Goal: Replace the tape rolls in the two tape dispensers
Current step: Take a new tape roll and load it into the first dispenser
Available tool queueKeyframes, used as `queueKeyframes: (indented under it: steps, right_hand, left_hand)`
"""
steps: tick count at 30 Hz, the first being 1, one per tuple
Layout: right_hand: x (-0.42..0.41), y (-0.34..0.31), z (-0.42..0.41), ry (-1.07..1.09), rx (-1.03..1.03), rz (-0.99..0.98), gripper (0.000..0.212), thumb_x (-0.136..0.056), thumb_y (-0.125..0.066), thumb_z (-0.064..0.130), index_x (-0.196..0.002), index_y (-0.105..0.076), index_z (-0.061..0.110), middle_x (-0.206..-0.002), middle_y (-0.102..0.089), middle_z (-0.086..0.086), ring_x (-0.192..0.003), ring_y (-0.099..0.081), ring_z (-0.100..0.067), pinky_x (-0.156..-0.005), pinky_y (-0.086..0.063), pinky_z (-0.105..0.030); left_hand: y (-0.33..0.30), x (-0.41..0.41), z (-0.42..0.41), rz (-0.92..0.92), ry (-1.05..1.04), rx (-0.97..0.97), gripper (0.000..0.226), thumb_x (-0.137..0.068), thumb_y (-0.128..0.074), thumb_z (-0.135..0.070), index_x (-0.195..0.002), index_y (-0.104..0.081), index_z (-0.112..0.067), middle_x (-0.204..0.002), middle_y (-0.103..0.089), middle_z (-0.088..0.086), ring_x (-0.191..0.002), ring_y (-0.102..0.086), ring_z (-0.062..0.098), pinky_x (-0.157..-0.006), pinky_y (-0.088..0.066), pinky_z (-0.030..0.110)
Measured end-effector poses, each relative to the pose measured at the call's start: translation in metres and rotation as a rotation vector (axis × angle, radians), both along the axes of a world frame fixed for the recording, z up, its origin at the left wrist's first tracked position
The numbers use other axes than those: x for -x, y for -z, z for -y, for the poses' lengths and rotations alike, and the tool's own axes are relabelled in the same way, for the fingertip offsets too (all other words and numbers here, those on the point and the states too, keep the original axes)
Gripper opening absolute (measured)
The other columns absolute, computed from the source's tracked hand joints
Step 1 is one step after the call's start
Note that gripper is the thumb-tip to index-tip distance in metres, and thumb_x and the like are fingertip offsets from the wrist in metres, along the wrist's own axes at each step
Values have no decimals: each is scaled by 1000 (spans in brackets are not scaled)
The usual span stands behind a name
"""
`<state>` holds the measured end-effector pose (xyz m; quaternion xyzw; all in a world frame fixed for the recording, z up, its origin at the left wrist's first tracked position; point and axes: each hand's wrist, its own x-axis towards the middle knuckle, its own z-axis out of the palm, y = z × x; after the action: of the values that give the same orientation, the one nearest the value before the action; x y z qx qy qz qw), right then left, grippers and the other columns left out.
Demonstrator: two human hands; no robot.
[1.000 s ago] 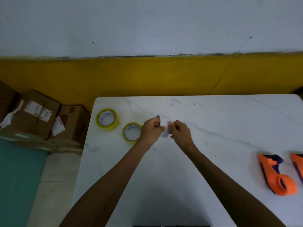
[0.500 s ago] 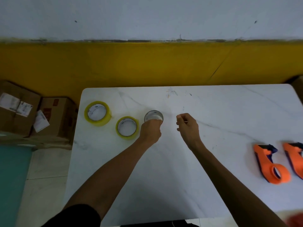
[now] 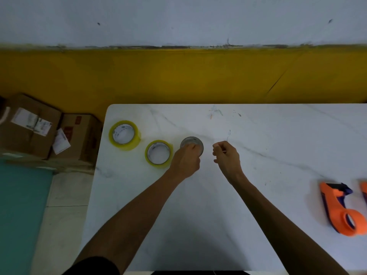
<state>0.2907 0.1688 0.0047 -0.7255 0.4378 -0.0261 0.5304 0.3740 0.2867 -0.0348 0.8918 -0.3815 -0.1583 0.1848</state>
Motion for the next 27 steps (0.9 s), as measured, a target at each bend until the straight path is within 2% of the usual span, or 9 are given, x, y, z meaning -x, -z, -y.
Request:
queueKeyframes:
  steps: [3, 6, 10, 12, 15, 18, 22, 25, 27]
  right_hand:
    - [-2, -4, 0, -24, -23, 8, 23, -93, -49, 27, -95, -63, 9, -91, -67, -10, -92, -65, -30, -87, -56, -53]
    - [-5, -7, -1, -48, -32, 14, 25, -91, -48, 30, -96, -63, 10, -90, -67, -6, -92, -65, -28, -87, -56, -53]
    - [-6, -5, -1, -54, -41, 15, 27, -91, -49, 29, -97, -63, 8, -91, -68, -10, -90, -66, -30, -85, -56, -54]
    - [-6, -3, -2, -56, -52, 18, 27, -93, -48, 27, -99, -63, 6, -88, -67, -8, -83, -64, -25, -85, -57, -53]
    - [-4, 1, -4, -68, -62, 15, 27, -94, -47, 26, -101, -62, 4, -85, -64, -4, -80, -60, -19, -84, -57, -52]
    - [-2, 3, -8, -73, -61, 5, 27, -94, -47, 26, -101, -62, 4, -88, -65, -8, -80, -61, -20, -84, -58, -53]
    - [2, 3, -10, -70, -53, 7, 27, -93, -47, 25, -100, -62, 4, -91, -67, -10, -80, -62, -21, -83, -58, -52]
    - [0, -3, -10, -61, -62, 26, 25, -94, -47, 24, -100, -62, 5, -89, -66, -7, -80, -62, -20, -83, -57, -49]
    - [-1, -14, -13, -56, -69, 66, 24, -94, -48, 23, -100, -63, 6, -92, -67, -10, -84, -64, -25, -80, -58, -45]
  left_hand:
    - [-10, -11, -9, 87, -119, 24, 24, -78, -56, -4, -98, -66, 1, -97, -67, 20, -85, -64, 38, -65, -54, 42]
    - [-17, -22, -28, 183, -199, -16, 9, -70, -55, -9, -71, -60, -2, -70, -62, 19, -60, -61, 36, -46, -38, 31]
    - [-14, -21, -56, 206, -257, -45, 17, -76, -57, -13, -63, -59, -3, -61, -60, 17, -54, -59, 33, -45, -37, 29]
    - [-7, -15, -67, 176, -254, -74, 21, -82, -55, -18, -68, -63, -3, -66, -63, 18, -60, -62, 33, -45, -40, 28]
    - [1, -7, -75, 42, -237, -177, 33, -92, -51, -29, -101, -65, 0, -95, -67, 22, -85, -66, 38, -59, -46, 35]
    - [3, -6, -77, 15, -236, -243, 36, -89, -56, -18, -120, -59, -1, -106, -67, 23, -94, -65, 40, -71, -52, 40]
    - [3, -4, -80, -66, -232, -151, 39, -61, -75, 13, -100, -67, 12, -87, -68, 35, -75, -69, 50, -60, -56, 55]
    - [-20, -8, -77, -105, -385, -99, 25, -81, -57, 2, -106, -61, 5, -97, -66, 27, -88, -64, 43, -65, -48, 39]
    - [-34, -13, -75, -124, -498, 67, 14, -88, -51, -5, -98, -58, 2, -84, -63, 26, -81, -62, 43, -62, -43, 38]
